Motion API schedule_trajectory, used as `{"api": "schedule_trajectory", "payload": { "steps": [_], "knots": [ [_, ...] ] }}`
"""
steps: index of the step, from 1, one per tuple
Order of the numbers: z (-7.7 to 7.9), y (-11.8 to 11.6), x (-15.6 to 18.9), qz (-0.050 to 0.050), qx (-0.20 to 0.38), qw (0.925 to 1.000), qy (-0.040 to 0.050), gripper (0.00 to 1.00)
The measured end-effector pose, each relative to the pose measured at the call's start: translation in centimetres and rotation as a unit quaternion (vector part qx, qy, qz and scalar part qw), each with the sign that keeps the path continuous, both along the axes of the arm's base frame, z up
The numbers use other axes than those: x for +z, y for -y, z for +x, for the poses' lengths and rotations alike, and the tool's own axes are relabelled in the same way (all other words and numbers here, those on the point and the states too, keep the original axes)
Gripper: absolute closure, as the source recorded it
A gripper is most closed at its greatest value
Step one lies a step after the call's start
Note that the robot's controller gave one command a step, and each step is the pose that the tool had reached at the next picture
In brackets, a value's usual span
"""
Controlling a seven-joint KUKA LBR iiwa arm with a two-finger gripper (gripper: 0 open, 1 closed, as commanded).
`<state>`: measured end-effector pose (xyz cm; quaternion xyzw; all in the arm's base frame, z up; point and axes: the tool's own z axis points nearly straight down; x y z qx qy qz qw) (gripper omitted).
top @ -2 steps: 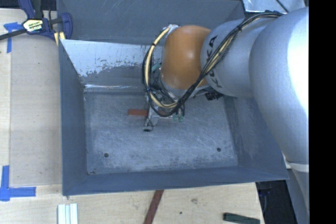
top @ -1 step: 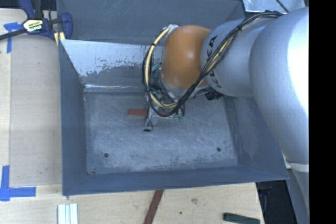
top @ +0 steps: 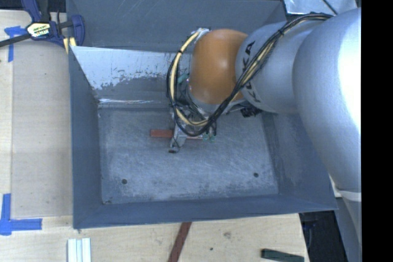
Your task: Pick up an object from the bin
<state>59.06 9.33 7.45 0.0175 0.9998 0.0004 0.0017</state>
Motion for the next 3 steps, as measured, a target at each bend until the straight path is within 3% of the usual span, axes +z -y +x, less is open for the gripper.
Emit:
{"api": "schedule_trajectory", "payload": {
  "steps": [3],
  "knots": [
    [0.0, 0.0, 5.1, 0.000, 0.000, 1.0000, -0.0017, 1.00]
  ]
}}
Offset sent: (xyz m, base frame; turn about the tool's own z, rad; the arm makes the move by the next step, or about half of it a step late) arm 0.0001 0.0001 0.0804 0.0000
